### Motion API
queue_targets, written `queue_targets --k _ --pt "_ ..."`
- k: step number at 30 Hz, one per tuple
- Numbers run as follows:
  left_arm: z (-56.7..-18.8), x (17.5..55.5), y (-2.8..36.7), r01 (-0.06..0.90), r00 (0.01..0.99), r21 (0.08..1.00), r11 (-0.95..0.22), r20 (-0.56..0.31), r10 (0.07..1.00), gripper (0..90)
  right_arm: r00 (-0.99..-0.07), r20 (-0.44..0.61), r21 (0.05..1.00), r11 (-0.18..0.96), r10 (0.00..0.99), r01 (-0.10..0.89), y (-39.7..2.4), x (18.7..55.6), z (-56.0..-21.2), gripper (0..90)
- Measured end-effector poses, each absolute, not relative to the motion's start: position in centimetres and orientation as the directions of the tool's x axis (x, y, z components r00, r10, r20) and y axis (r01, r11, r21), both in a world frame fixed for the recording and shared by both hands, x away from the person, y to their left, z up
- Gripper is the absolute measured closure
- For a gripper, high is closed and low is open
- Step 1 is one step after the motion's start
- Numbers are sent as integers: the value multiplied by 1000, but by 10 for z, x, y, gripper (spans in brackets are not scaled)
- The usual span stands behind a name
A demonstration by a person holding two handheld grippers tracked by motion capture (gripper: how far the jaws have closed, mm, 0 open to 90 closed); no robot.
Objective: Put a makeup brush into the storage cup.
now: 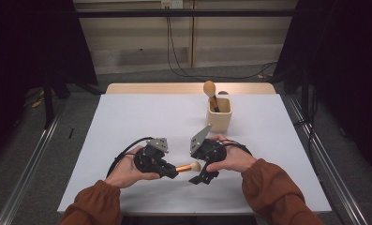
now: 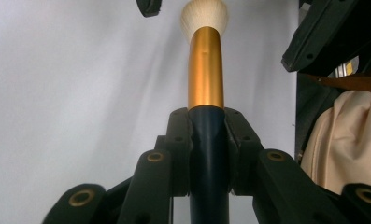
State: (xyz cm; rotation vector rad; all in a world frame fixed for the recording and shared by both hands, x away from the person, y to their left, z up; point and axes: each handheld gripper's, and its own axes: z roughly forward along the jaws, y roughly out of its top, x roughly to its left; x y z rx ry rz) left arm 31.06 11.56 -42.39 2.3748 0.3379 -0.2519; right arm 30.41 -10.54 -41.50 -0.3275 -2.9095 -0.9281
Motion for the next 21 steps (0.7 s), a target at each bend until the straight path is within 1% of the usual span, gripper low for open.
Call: queue_targets --k 3,6,11,14,16,18,21 --pt "-420 307 117 305 950 643 -703 -257 177 744 -970 130 575 781 207 244 -110 304 -415 75" --pt "-419 306 119 313 948 654 -689 -266 178 744 -966 134 597 759 223 258 -116 305 -414 63" --pt "-420 308 125 331 943 672 -662 -258 209 744 -963 131 609 748 236 265 -123 301 -413 61" --pt "-420 307 129 344 939 691 -636 -254 232 744 -961 133 611 744 242 272 -126 299 -415 79" --pt "-419 307 132 354 935 698 -622 -262 238 744 -959 143 622 731 245 280 -128 297 -418 66" --pt "-419 307 135 354 935 707 -612 -257 244 744 -956 148 632 719 255 290 -131 297 -419 68" --pt "-420 307 138 335 941 733 -592 -223 256 744 -950 164 650 695 266 307 -136 296 -420 79"
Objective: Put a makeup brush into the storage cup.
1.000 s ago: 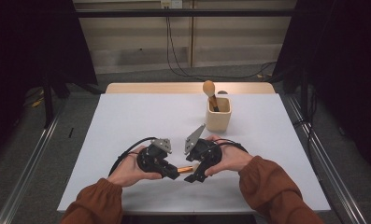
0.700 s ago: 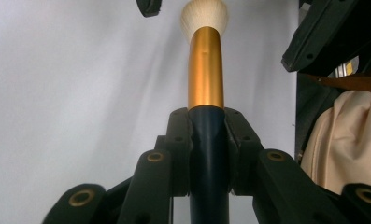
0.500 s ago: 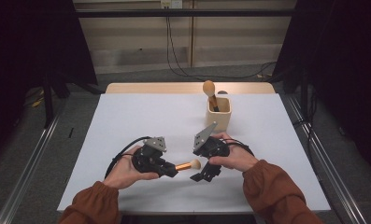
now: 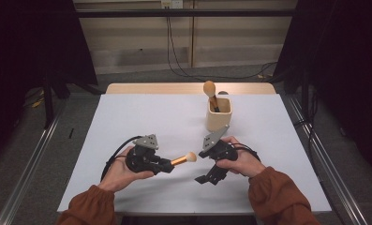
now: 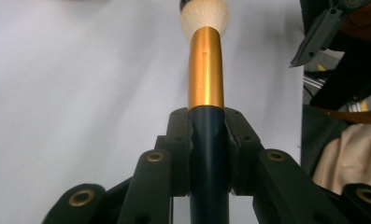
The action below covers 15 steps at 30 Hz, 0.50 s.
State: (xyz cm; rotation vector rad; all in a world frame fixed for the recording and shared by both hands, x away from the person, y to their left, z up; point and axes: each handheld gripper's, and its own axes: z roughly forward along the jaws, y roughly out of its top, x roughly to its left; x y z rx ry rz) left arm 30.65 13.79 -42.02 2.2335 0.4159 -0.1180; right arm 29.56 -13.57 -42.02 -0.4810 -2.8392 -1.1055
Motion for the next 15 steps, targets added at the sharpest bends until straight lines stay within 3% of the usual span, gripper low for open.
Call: queue_targets --k 15 --pt "-424 304 148 337 937 794 -506 -232 261 743 -931 165 738 585 324 335 -149 286 -428 86"
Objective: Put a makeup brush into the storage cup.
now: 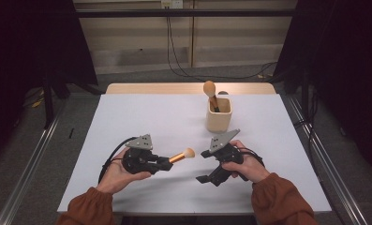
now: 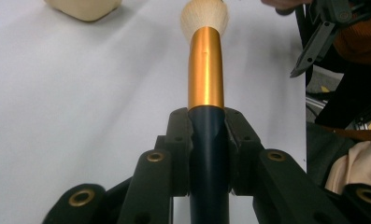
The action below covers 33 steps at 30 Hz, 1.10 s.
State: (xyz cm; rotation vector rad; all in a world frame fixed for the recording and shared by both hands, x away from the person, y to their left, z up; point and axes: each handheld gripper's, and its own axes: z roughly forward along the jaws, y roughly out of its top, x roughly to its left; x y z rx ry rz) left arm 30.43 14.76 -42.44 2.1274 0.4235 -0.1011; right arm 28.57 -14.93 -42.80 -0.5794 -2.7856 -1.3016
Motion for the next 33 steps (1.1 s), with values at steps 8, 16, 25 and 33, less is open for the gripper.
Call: queue_targets --k 8,16,25,33 --pt "-424 304 151 346 931 824 -449 -243 272 743 -911 208 806 465 357 367 -156 281 -429 111" --pt "-423 304 153 343 928 859 -379 -247 281 743 -903 205 840 406 378 361 -154 277 -430 111" --pt "-421 303 155 336 922 883 -328 -238 305 743 -883 221 865 336 415 374 -161 272 -430 91" --pt "-420 302 157 319 921 911 -262 -233 311 743 -851 236 890 247 469 383 -164 267 -433 103"
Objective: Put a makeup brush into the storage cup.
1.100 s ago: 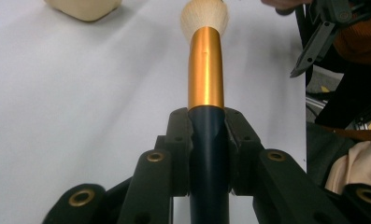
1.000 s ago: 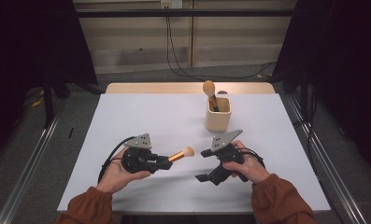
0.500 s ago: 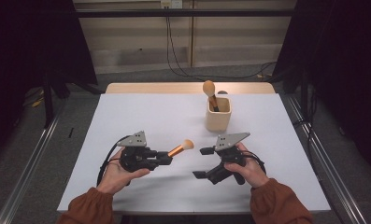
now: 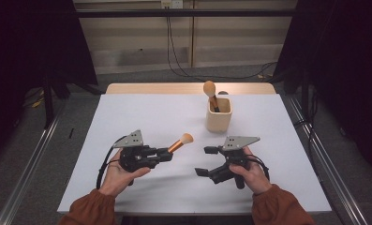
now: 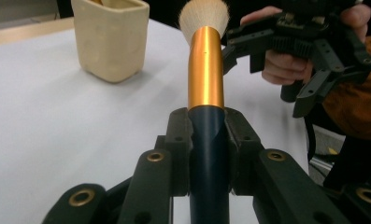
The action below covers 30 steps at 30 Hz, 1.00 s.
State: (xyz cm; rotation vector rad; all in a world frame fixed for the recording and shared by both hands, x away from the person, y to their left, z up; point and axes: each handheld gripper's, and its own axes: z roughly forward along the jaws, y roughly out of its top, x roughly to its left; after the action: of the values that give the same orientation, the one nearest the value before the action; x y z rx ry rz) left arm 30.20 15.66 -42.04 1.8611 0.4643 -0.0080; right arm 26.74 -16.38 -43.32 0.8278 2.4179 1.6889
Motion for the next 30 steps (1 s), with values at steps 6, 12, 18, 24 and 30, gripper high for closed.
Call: queue_targets --k 6,12,18,24,30 --pt "-420 301 156 313 921 923 -222 -238 308 743 -857 209 901 247 470 356 -162 264 -431 121" --pt "-418 300 155 292 925 934 -204 -222 309 743 -858 172 925 221 485 310 -162 264 -430 122" --pt "-417 299 153 288 926 938 -192 -222 304 743 -863 158 957 141 479 254 -161 267 -429 70" --pt "-416 300 149 284 931 942 -178 -227 286 743 -866 203 961 75 457 265 -158 268 -428 40" --pt "-414 299 145 273 937 946 -174 -220 270 743 -852 258 955 11 456 295 -159 271 -425 34"
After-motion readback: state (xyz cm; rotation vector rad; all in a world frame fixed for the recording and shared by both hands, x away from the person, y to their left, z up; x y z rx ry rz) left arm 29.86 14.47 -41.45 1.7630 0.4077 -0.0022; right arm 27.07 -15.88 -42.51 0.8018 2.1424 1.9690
